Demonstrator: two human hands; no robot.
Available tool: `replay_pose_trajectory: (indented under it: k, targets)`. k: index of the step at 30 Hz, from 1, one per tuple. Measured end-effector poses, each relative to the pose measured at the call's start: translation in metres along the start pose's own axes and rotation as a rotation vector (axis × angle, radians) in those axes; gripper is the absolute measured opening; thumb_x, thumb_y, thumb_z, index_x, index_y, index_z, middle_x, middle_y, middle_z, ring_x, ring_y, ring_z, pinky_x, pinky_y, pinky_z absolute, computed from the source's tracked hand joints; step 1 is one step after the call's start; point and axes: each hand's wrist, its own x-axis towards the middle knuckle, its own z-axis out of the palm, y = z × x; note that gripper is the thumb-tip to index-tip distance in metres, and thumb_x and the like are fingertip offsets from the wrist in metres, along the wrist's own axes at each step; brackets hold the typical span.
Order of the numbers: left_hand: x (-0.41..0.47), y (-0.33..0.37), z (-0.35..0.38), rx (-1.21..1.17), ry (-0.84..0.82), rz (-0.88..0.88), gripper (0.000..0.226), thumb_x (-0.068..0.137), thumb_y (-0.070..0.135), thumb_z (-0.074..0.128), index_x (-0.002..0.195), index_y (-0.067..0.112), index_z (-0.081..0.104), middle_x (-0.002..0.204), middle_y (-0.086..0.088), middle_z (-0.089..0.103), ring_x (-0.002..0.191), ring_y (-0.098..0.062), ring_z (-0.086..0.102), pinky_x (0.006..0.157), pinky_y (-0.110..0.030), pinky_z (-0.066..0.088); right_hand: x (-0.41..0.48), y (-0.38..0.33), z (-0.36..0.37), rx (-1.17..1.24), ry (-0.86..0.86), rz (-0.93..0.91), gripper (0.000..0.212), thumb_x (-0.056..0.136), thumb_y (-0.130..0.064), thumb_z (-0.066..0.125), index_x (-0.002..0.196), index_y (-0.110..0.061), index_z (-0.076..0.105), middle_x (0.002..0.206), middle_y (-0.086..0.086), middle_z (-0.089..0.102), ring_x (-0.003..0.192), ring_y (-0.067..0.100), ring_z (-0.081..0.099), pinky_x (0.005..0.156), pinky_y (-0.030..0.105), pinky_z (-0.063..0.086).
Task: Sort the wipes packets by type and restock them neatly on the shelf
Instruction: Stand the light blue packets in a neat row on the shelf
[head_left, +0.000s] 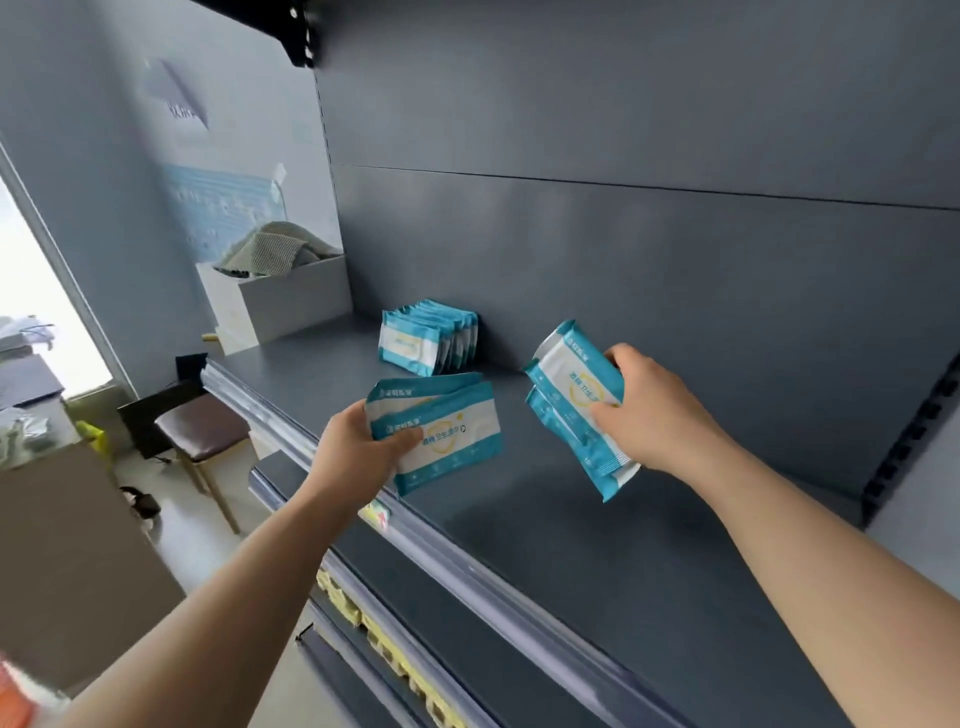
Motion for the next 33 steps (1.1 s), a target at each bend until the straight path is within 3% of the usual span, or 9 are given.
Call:
replay_pose_trajectory:
  k: [8, 13, 16, 20, 24, 27, 30, 33]
  targets:
    - [0.121, -0.024, -0.022, 0.032, -0.113, -0.026, 0.02, 0.083, 0.007, 0.072, 0.094, 0.022, 0.065, 0.096, 0.004, 0.073, 0.085, -0.016, 0.071, 0.08, -0.04, 0.059, 0.096, -0.024, 0.055, -0.032, -0.039, 0.081, 0.016, 0.087, -0.013, 0.056, 0.1, -0.015, 0.046, 0.107, 0.001, 0.061, 0.087, 0.023, 0.062, 0.064, 0.037, 0.054]
    - [0.188, -0.04, -0.03, 0.04, -0.247, -0.008, 0.02, 0.083, 0.006, 0.072, 0.091, 0.023, 0.064, 0.091, 0.007, 0.071, 0.071, -0.003, 0.07, 0.061, -0.021, 0.058, 0.138, -0.027, 0.091, -0.066, -0.04, 0.189, 0.015, 0.086, -0.015, 0.057, 0.097, -0.014, 0.046, 0.104, 0.001, 0.06, 0.083, 0.021, 0.061, 0.06, 0.034, 0.052]
    - [0.227, -0.047, -0.041, 0.0, -0.346, -0.025, 0.021, 0.081, 0.003, 0.072, 0.094, 0.018, 0.066, 0.096, 0.001, 0.073, 0.08, -0.012, 0.072, 0.07, -0.029, 0.06, 0.157, -0.03, 0.111, -0.054, -0.03, 0.279, 0.019, 0.085, -0.015, 0.06, 0.1, -0.013, 0.048, 0.105, 0.002, 0.06, 0.084, 0.02, 0.06, 0.055, 0.029, 0.046]
    - [0.273, -0.053, -0.058, 0.017, -0.469, -0.019, 0.027, 0.079, 0.001, 0.073, 0.101, 0.016, 0.067, 0.1, -0.001, 0.074, 0.089, -0.018, 0.072, 0.083, -0.038, 0.058, 0.173, -0.035, 0.13, -0.03, -0.021, 0.394, 0.026, 0.081, -0.017, 0.065, 0.102, -0.013, 0.052, 0.102, 0.001, 0.06, 0.085, 0.02, 0.06, 0.065, 0.032, 0.049]
    - [0.303, -0.058, -0.066, 0.012, -0.577, 0.015, 0.029, 0.077, -0.001, 0.074, 0.101, 0.014, 0.067, 0.092, 0.004, 0.075, 0.082, -0.012, 0.073, 0.073, -0.028, 0.06, 0.177, -0.046, 0.143, -0.106, -0.053, 0.469, 0.044, 0.078, -0.024, 0.069, 0.117, -0.015, 0.05, 0.114, 0.001, 0.058, 0.096, 0.02, 0.059, 0.08, 0.036, 0.051]
    - [0.315, -0.061, -0.067, 0.008, -0.649, 0.031, 0.028, 0.077, 0.0, 0.075, 0.099, 0.014, 0.068, 0.091, 0.005, 0.076, 0.082, -0.011, 0.073, 0.071, -0.024, 0.059, 0.177, -0.065, 0.16, -0.085, 0.063, 0.346, 0.06, 0.078, -0.03, 0.072, 0.131, -0.022, 0.047, 0.126, -0.002, 0.054, 0.113, 0.015, 0.053, 0.093, 0.031, 0.044]
    - [0.32, -0.063, -0.067, -0.078, -0.729, -0.012, 0.028, 0.076, -0.003, 0.074, 0.1, 0.011, 0.067, 0.095, -0.002, 0.075, 0.082, -0.015, 0.073, 0.064, -0.023, 0.058, 0.179, -0.096, 0.179, 0.241, 0.051, 0.301, 0.055, 0.07, -0.031, 0.082, 0.118, -0.023, 0.057, 0.106, -0.005, 0.066, 0.093, 0.009, 0.064, 0.088, 0.03, 0.051]
    - [0.322, -0.065, -0.067, -0.184, -0.816, -0.07, 0.031, 0.079, -0.002, 0.072, 0.107, 0.009, 0.066, 0.101, -0.004, 0.075, 0.088, -0.019, 0.073, 0.065, -0.025, 0.058, 0.181, -0.118, 0.196, 0.317, 0.021, 0.358, 0.036, 0.069, -0.024, 0.084, 0.095, -0.024, 0.059, 0.088, -0.008, 0.072, 0.078, 0.006, 0.069, 0.076, 0.032, 0.057]
